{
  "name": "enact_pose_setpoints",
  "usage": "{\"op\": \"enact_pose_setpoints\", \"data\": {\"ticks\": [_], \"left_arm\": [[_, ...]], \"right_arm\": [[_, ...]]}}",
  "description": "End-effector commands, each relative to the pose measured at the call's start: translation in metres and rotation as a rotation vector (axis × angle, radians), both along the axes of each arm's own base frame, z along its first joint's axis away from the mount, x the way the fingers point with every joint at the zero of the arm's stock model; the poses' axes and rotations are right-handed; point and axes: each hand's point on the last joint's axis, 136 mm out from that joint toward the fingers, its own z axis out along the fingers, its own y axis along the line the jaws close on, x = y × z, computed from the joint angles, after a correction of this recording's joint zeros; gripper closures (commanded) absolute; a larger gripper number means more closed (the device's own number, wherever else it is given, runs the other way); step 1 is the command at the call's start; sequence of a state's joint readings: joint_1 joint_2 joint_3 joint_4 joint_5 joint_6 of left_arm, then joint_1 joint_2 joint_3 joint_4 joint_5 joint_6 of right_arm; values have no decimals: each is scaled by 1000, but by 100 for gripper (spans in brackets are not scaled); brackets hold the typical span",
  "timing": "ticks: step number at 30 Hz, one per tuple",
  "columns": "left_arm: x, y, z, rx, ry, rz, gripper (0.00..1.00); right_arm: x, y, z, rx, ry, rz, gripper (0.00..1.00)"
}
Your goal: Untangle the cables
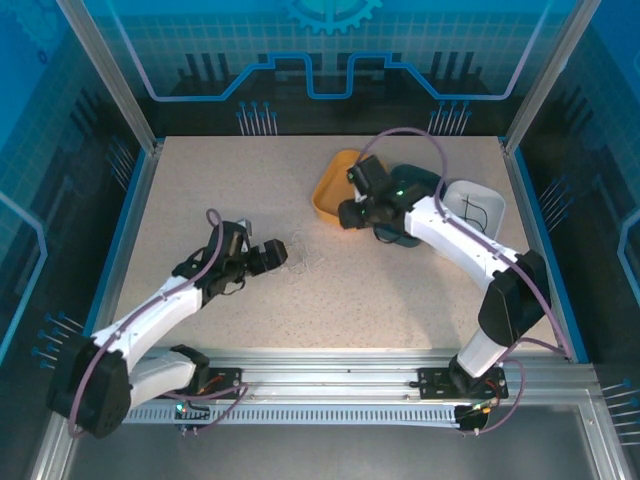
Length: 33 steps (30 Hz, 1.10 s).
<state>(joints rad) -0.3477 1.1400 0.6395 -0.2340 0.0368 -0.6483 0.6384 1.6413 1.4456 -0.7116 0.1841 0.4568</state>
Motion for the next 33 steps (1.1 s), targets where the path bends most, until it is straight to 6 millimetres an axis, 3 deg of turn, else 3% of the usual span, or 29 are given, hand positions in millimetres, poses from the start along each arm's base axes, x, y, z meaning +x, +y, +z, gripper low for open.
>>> {"op": "enact_pose_setpoints", "data": {"ticks": [1, 6, 7, 8, 9, 15, 22, 28, 33], "left_arm": [[14, 2, -5, -16, 60, -17, 1], [35, 11, -24, 39, 154, -22, 1], [39, 12, -27, 53, 168, -31, 2], [42, 13, -29, 64, 176, -39, 3], [45, 14, -32, 78, 187, -50, 5], [60, 6, -46, 116, 247, -206, 11], [70, 0, -58, 184, 302, -374, 24], [68, 18, -66, 320, 367, -423, 34], [68, 16, -73, 318, 375, -448, 35]], "right_arm": [[-15, 29, -7, 16, -21, 38, 44], [-35, 61, -34, -23, 3, 75, 22], [-39, 67, -39, -27, 8, 80, 16], [-42, 71, -44, -34, 13, 83, 4], [-44, 75, -48, -44, 16, 87, 0], [-49, 81, -58, -73, 10, 55, 0], [-49, 61, -54, -107, -11, -47, 0], [-52, 47, -49, -120, -23, -93, 0], [-53, 43, -45, -97, -39, -118, 0]]}}
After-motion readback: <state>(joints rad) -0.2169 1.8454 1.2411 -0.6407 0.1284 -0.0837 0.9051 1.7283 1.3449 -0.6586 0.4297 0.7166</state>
